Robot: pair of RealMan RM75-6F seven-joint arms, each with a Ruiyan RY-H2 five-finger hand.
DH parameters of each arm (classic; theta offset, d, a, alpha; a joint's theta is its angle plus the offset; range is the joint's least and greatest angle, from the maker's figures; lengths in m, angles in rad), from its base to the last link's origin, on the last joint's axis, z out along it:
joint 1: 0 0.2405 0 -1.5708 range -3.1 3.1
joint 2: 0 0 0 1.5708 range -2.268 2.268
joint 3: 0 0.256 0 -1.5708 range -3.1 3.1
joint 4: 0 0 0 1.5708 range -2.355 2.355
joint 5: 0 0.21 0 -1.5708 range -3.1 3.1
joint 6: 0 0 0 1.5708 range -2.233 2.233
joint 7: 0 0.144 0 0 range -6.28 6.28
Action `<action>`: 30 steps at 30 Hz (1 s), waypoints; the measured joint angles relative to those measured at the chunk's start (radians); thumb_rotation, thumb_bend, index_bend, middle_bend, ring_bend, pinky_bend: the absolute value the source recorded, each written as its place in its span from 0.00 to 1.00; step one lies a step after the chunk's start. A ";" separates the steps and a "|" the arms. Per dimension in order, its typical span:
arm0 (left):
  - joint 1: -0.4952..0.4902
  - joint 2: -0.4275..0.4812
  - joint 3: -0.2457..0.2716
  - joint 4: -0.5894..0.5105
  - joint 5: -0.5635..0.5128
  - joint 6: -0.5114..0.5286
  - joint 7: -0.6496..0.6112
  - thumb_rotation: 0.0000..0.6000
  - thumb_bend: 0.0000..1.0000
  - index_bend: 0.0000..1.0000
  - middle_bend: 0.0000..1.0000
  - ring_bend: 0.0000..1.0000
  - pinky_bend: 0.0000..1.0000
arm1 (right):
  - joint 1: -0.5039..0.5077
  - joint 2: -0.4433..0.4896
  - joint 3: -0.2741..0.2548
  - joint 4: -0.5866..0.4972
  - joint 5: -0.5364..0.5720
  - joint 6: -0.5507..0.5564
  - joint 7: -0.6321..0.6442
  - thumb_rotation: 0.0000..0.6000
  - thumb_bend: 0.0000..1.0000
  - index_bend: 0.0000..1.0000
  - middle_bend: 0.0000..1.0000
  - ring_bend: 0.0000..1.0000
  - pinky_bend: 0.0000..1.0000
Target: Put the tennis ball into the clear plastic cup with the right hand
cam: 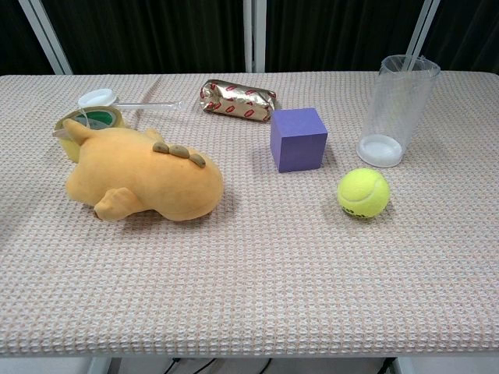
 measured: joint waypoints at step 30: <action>0.001 0.005 0.014 -0.053 0.002 -0.006 0.029 1.00 0.00 0.01 0.00 0.00 0.00 | 0.200 0.026 -0.022 -0.207 -0.164 -0.362 -0.320 1.00 0.08 0.00 0.00 0.00 0.00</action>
